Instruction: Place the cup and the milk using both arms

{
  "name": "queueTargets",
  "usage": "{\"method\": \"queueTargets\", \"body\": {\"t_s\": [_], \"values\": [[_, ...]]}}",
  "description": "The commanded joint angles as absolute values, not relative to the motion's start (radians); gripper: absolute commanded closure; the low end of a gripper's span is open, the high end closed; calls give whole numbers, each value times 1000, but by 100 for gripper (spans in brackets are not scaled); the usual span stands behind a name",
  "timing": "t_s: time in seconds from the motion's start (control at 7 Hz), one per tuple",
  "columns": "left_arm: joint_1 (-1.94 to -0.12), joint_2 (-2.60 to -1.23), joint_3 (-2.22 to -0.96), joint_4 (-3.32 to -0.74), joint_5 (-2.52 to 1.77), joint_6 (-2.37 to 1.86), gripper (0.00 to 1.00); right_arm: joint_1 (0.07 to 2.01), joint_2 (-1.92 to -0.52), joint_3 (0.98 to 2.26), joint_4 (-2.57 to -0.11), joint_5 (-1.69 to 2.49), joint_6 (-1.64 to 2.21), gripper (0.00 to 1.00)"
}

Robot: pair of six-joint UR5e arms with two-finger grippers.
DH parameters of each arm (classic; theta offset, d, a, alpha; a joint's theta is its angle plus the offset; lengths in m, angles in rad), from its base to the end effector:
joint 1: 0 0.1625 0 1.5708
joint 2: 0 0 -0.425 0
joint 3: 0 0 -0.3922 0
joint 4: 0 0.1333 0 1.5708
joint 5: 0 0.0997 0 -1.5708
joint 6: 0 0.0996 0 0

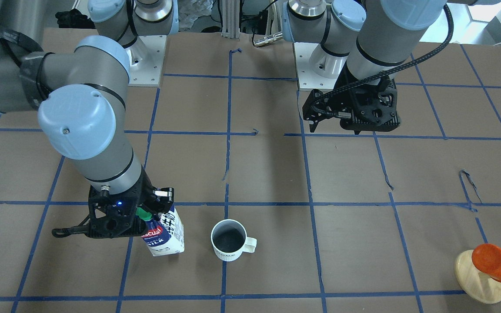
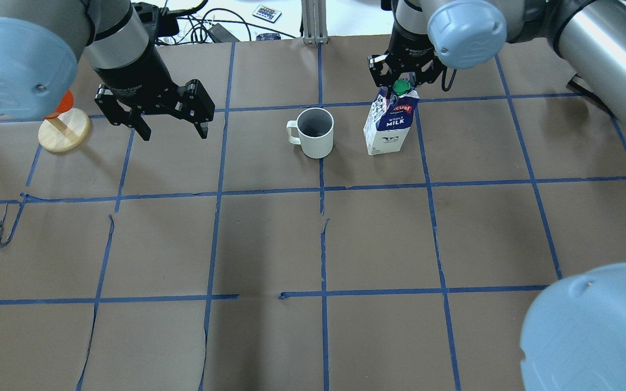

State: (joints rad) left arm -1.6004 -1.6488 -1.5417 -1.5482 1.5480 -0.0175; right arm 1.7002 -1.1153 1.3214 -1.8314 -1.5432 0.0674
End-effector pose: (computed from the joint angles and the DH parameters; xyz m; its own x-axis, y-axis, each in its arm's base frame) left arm -0.1510 -0.5177 0.4649 -0.9997 0.0115 0.0223 0.0121 0.9996 0.0267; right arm 0.2221 -0.6526 0.3699 -0.9975 -0.0635 -0.0312 -0.0618 0.9967 -0.0525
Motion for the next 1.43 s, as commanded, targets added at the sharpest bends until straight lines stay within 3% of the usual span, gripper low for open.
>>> {"method": "queueTargets", "body": {"t_s": [0.0,0.14,1.29], "values": [[-1591,-1646,-1549,-1537,1543,-12,0,1739,-1060,1285,-1833,-1546,112,61],[-1592,-1641,-1555,-1537,1543,-18,0,1744,-1060,1285,-1832,-1545,141,57],[-1588,-1632,-1562,-1536,1545,-31,0,1775,-1040,1281,-1875,-1543,252,57]]}}
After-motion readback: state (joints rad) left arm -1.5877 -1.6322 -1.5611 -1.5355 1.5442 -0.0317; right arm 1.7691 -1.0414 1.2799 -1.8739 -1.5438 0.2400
